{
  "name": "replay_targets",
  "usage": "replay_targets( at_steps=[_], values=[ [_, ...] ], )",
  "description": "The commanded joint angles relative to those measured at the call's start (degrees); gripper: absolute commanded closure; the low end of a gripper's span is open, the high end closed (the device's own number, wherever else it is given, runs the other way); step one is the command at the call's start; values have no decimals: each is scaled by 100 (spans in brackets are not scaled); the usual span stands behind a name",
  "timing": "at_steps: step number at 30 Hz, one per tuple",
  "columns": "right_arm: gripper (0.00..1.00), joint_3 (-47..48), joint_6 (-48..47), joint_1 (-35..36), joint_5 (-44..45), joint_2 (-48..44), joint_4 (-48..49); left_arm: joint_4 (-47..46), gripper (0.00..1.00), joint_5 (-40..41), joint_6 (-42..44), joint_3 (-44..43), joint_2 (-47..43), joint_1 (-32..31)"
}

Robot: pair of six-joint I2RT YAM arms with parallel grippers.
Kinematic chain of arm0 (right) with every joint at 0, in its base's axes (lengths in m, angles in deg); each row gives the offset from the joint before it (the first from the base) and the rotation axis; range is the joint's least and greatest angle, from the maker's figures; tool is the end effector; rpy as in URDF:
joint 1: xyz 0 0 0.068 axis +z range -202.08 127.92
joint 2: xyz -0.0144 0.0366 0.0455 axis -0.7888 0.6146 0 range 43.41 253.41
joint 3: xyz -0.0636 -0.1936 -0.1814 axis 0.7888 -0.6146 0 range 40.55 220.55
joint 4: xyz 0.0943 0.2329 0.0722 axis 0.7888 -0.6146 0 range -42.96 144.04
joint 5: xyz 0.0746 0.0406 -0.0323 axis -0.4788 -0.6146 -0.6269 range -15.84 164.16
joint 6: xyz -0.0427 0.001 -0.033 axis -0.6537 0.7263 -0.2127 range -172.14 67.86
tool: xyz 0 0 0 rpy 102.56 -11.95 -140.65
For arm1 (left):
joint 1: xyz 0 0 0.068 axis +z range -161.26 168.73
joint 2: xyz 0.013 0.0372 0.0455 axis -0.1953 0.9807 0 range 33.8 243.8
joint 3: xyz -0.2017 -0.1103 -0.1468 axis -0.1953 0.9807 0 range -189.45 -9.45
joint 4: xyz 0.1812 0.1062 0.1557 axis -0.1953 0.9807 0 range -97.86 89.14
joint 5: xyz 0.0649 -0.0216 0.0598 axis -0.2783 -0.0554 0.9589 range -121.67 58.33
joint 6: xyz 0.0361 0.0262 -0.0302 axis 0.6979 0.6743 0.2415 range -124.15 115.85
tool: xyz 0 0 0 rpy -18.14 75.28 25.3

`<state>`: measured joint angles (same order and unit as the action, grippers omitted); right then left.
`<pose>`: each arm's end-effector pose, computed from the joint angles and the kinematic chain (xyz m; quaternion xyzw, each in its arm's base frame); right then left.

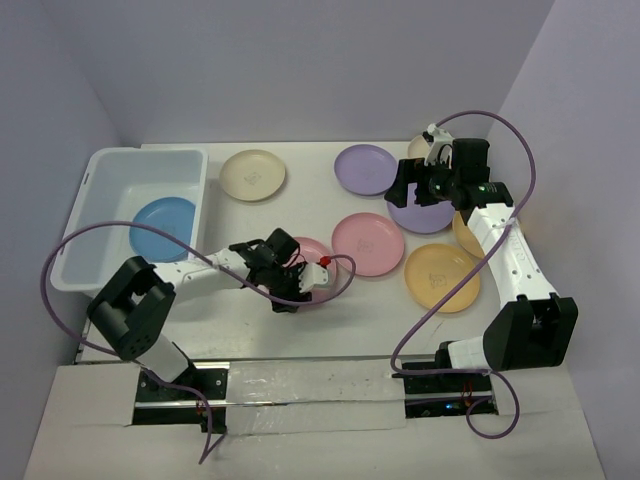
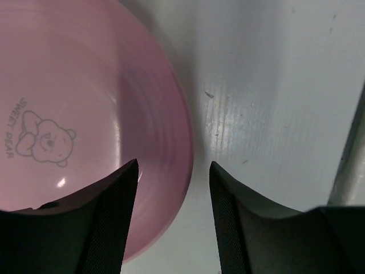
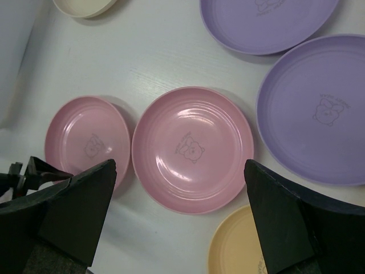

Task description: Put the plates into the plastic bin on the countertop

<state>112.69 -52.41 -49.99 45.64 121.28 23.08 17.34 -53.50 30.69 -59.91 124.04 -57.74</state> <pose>0.2979 0.0278 0.3439 -0.1283 0.8637 0.2270 0.4313 0.1923 -0.2216 0.1699 0.6557 0.7005 -0.2055 0.1928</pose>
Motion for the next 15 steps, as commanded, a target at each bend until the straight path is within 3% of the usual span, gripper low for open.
replay_targets(
  at_steps=[1,7,9,15],
  values=[
    [0,213,11,-7,30,-9,29,-632,46,237,207,91,230,-183],
    [0,230,10,-13,48,-6,20,-920,95,524,108,319,-25,-230],
    [0,243,14,-15,52,-3,16,-774,100,556,39,353,-428,-234],
    [0,287,19,-14,4,19,0,162,100,533,-514,-358,-1929,-101]
  ],
)
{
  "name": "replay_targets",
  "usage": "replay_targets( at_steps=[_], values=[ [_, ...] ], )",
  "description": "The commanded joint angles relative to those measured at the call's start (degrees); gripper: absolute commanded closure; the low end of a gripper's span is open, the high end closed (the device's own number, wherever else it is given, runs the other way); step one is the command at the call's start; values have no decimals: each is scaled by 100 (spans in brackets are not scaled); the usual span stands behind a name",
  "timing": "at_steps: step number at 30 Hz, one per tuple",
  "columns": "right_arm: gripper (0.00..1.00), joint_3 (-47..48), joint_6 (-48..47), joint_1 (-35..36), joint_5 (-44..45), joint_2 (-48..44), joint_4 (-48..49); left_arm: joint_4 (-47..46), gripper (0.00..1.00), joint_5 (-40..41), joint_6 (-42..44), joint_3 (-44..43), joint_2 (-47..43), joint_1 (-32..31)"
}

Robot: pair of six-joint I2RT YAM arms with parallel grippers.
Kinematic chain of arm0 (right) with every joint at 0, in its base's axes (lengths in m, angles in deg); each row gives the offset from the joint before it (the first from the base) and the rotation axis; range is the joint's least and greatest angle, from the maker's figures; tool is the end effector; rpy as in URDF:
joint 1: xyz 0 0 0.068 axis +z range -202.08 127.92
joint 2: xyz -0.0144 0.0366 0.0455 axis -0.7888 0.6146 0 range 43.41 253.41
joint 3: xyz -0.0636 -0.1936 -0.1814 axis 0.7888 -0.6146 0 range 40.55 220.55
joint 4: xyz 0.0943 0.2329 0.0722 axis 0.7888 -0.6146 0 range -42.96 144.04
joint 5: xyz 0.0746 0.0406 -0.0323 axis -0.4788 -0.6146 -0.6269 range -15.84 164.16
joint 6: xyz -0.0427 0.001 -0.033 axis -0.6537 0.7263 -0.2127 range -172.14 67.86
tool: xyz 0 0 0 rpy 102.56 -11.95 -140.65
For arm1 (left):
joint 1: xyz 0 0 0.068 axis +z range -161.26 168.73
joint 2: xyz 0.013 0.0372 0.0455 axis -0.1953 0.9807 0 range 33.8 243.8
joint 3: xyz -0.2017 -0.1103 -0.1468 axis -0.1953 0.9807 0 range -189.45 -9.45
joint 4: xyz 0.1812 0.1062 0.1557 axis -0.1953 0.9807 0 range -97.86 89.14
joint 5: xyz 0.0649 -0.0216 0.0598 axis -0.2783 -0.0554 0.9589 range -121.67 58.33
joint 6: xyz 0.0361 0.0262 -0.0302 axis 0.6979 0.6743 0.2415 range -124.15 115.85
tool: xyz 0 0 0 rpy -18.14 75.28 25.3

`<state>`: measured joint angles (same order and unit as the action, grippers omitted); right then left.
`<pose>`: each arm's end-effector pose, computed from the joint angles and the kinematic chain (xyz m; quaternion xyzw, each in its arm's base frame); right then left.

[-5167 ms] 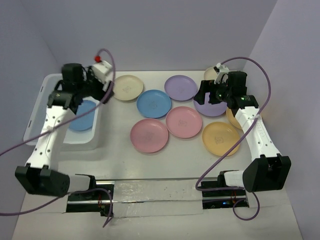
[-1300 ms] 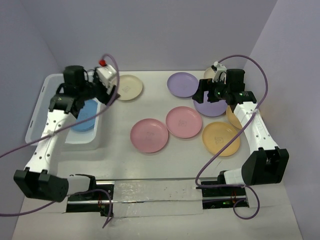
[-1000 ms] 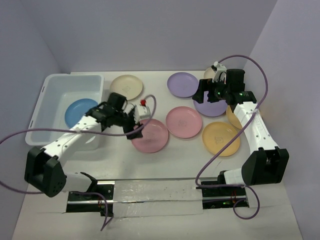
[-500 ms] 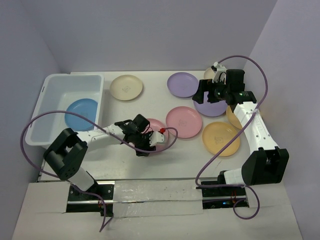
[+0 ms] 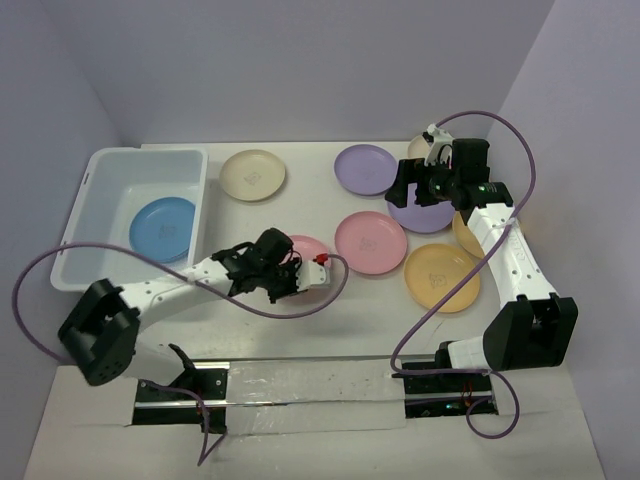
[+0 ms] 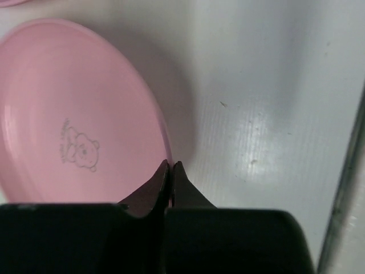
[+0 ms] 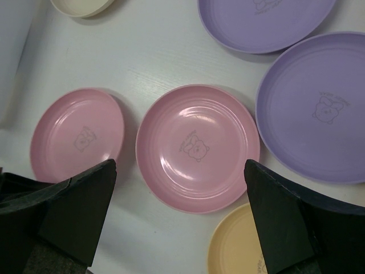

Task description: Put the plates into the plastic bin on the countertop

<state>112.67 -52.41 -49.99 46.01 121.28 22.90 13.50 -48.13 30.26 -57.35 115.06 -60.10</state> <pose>0.2978 0.0276 0.3435 -0.1265 0.8652 0.2243 0.4301 0.1767 -0.2174 0.2016 0.6589 0.6762 -0.1730 0.2804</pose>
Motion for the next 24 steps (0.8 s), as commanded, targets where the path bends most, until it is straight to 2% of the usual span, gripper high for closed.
replay_targets(
  at_steps=[1,4,6,8,12,15,18,20,22,24],
  values=[
    [0,309,19,-8,-33,26,5,761,100,-91,-625,-916,-1241,376],
    [0,326,19,-7,-53,36,-6,1213,100,-480,-893,-1678,-1490,1061],
    [0,358,19,-15,-65,59,-26,1305,100,-680,-947,-2109,-1768,1822],
    [0,391,19,-15,-74,88,-41,1170,100,-412,-938,-2378,-1991,2254],
    [0,451,19,-7,-123,148,-69,1847,100,-442,-101,-2642,-1862,3493],
    [0,477,19,-7,-122,167,-84,2470,100,-829,694,-2710,-1601,4350],
    [0,461,19,2,-127,155,-82,3323,100,-1756,2491,-2973,-1128,5442],
    [0,461,19,2,-120,159,-85,3735,100,-1951,3046,-3048,-907,5771],
    [0,461,19,2,-90,159,-92,4092,100,-2135,4191,-3217,-517,6260],
    [0,461,19,2,-78,159,-94,4439,100,-2152,5092,-3385,-263,6424]
  ],
)
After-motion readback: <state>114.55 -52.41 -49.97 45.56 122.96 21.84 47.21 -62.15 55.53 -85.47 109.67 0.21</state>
